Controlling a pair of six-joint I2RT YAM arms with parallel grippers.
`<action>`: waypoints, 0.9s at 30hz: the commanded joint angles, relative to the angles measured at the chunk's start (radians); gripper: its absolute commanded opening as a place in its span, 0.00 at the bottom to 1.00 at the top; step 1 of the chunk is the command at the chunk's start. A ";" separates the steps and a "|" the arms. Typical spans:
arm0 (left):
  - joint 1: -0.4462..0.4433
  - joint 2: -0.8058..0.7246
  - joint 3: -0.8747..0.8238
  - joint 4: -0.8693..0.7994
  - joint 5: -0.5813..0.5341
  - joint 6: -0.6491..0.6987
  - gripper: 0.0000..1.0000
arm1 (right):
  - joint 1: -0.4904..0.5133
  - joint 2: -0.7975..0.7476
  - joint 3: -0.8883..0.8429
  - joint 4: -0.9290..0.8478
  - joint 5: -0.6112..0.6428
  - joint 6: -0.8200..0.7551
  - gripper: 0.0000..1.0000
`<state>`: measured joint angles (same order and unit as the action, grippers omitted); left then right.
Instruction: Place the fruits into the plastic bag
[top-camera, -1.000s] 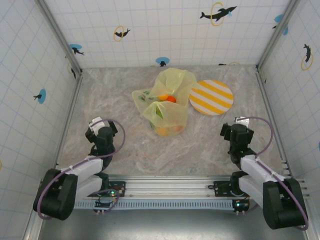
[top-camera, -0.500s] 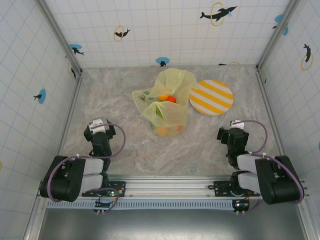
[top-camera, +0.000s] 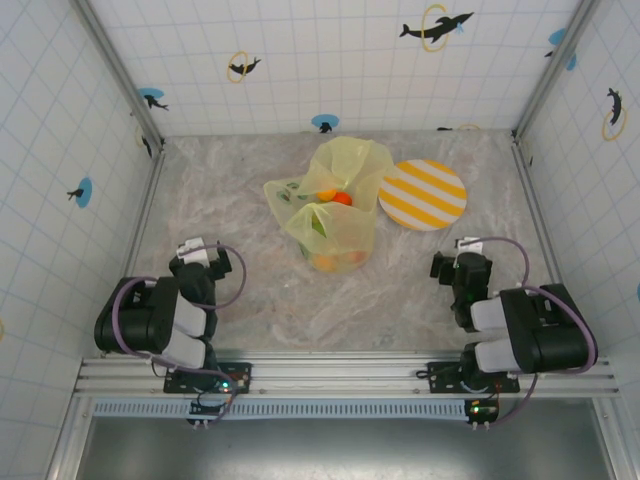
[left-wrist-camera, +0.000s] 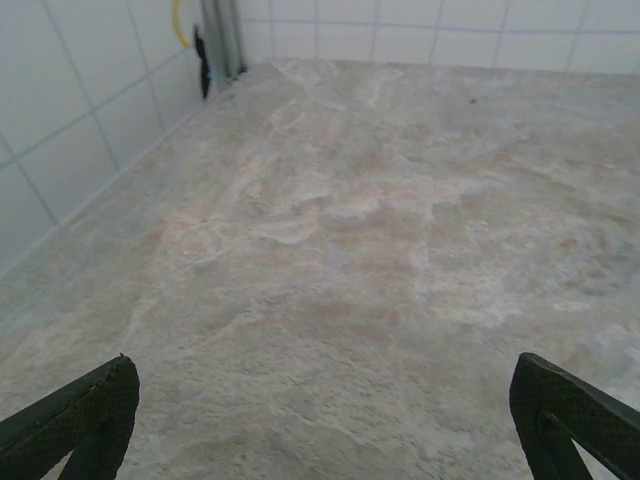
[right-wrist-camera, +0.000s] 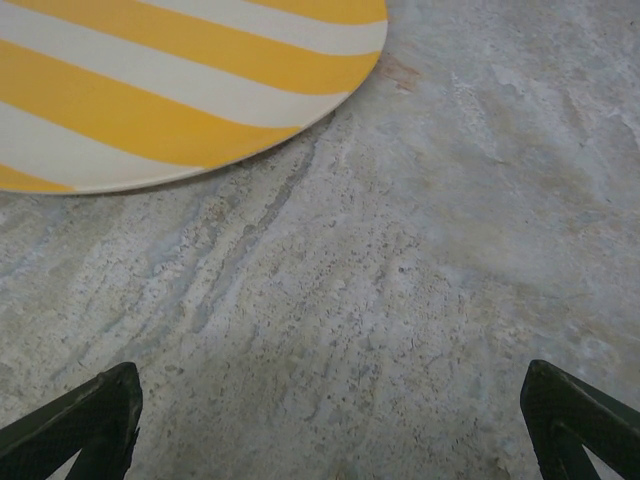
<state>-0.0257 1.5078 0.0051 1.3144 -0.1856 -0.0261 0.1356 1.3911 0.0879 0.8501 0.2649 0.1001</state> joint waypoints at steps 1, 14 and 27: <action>0.040 0.009 -0.027 0.014 0.171 -0.015 0.97 | -0.026 0.005 0.017 0.071 -0.066 -0.025 1.00; 0.067 0.006 -0.005 -0.035 0.201 -0.032 0.98 | -0.103 0.141 -0.106 0.467 -0.126 -0.017 1.00; 0.068 0.006 -0.006 -0.033 0.201 -0.032 0.98 | -0.091 0.125 -0.091 0.409 -0.111 -0.023 1.00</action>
<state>0.0345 1.5082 0.0051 1.2785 -0.0067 -0.0525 0.0395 1.5196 0.0074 1.2125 0.1455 0.0784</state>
